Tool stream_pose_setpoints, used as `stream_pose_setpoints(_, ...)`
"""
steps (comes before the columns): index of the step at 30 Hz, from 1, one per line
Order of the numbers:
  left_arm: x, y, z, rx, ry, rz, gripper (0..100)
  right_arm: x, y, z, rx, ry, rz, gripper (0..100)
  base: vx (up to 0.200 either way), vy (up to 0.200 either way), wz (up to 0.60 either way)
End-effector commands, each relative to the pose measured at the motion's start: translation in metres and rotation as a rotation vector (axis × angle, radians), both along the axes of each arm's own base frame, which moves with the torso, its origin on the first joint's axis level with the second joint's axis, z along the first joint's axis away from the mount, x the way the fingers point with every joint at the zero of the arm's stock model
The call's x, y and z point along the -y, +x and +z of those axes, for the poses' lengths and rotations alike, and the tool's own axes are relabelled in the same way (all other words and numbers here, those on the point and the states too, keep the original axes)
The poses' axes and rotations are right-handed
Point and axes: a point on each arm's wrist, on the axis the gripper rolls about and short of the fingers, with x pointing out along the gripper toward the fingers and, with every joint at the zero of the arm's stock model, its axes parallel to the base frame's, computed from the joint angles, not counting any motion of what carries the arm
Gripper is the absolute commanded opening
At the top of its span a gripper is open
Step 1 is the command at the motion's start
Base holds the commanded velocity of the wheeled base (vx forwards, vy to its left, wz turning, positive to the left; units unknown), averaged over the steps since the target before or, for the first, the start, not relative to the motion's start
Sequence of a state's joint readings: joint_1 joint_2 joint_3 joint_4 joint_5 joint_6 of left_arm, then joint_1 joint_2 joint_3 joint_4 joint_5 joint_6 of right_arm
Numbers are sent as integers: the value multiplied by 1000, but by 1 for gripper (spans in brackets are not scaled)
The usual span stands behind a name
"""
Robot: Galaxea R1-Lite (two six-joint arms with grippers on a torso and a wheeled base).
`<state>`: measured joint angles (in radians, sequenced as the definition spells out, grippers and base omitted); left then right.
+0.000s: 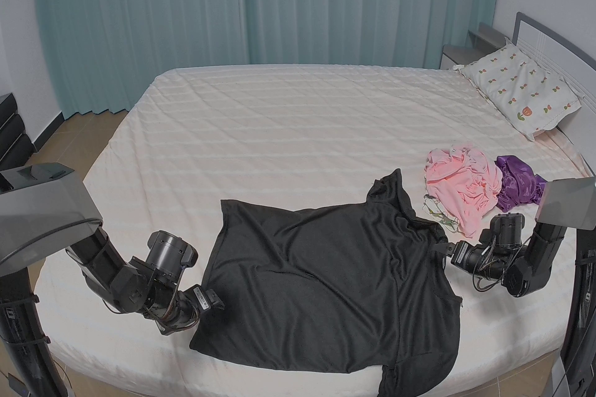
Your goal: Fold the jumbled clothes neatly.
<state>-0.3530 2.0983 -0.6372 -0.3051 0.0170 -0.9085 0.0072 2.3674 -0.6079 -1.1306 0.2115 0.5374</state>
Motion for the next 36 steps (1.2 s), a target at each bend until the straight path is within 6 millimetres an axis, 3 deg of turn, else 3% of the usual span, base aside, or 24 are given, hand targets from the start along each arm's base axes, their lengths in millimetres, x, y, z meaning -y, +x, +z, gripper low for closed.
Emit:
stream_pose_setpoints(1, 5, -12, -11, -43, 49, -25, 100, -7, -6, -1, -17, 5, 18, 100, 0, 0, 0)
stream_pose_setpoints(13, 21, -19, -34, -43, 196, -48, 100, -12, -13, -1, 2, 8, 32, 100, 0, 0, 0)
stream_pose_setpoints(14, 22, -19, -35, -44, 205, -52, 0, -12, -13, -2, 1, 8, 32, 100, 0, 0, 0)
stream_pose_setpoints(16, 27, -22, -44, -48, 263, -63, 0, -12, -14, -2, -2, 7, 32, 100, 0, 0, 0)
stream_pose_setpoints(25, 22, -36, -46, -96, 312, -108, 0, -12, -32, -9, -71, -39, 72, 100, 0, 0, 0)
stream_pose_setpoints(30, 10, -43, -39, -124, 339, -135, 0, -9, -52, -18, -123, -150, 160, 100, 0, 0, 0)
stream_pose_setpoints(36, 7, -47, -35, -155, 354, -159, 0, -12, -55, -29, -160, -167, 188, 100, 0, 0, 0)
